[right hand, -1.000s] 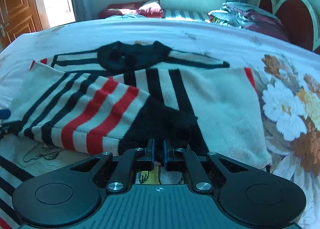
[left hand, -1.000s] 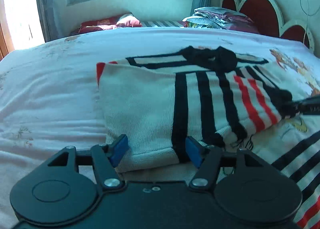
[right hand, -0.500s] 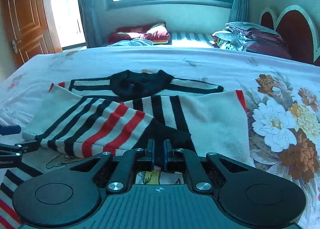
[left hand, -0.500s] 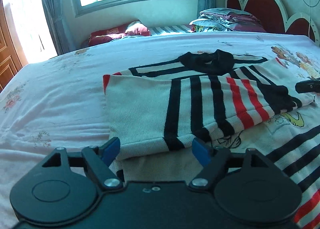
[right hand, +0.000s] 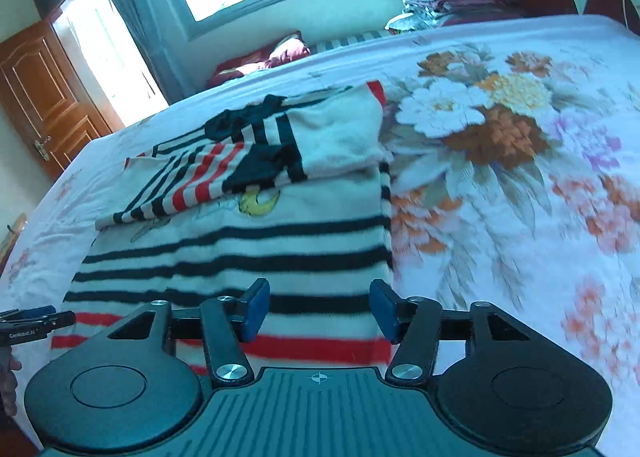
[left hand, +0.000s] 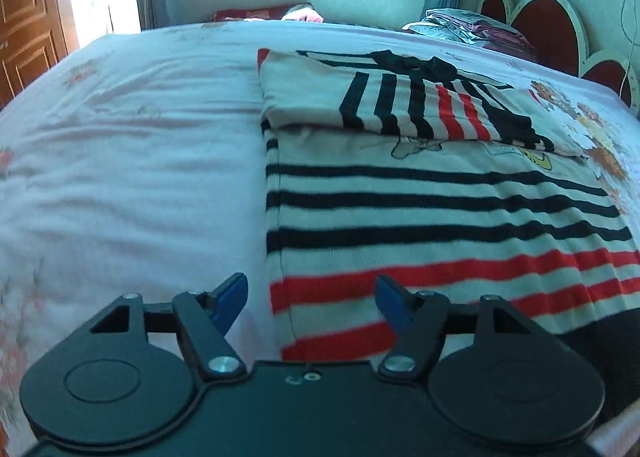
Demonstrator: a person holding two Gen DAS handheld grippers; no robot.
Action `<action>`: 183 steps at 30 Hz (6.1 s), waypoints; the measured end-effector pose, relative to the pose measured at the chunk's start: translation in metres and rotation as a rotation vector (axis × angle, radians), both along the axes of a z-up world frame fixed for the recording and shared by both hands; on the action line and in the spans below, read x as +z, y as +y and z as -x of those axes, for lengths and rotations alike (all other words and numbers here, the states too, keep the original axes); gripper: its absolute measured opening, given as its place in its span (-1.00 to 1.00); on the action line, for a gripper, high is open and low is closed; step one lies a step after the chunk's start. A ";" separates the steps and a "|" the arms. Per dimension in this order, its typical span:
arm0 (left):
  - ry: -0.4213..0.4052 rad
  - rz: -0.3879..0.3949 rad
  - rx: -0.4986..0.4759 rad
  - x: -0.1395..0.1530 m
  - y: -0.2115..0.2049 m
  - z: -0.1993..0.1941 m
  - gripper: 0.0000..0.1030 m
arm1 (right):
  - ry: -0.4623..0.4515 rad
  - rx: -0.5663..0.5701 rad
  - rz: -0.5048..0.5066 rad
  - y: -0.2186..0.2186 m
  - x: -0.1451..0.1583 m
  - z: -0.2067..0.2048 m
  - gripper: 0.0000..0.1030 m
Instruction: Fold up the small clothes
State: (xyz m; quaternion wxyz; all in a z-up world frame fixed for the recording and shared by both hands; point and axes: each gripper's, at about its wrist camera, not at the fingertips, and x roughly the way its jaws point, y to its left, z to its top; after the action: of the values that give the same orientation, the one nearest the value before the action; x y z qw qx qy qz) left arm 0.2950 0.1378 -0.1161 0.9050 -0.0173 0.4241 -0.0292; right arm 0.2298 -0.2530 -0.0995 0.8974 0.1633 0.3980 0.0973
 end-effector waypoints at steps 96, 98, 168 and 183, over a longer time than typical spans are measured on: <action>-0.193 0.035 -0.075 0.017 -0.002 -0.318 -0.92 | -0.222 0.097 0.337 0.032 -0.023 -0.328 -0.94; -0.144 0.028 -0.056 0.005 -0.002 -0.332 -0.92 | -0.163 0.086 0.356 0.033 -0.038 -0.336 -0.94; -0.163 -0.148 -0.213 -0.028 -0.134 -0.143 0.25 | -0.079 0.200 0.521 0.165 -0.044 -0.141 -0.42; -0.135 -0.127 -0.028 -0.021 -0.032 -0.128 0.21 | 0.053 0.032 0.487 0.051 -0.049 -0.119 -0.42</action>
State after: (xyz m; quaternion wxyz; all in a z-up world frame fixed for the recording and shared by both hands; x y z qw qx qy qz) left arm 0.4231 0.1063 -0.1376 0.9303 0.0482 0.3634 -0.0161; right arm 0.3488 -0.2024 -0.1484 0.8980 -0.0617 0.4356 0.0083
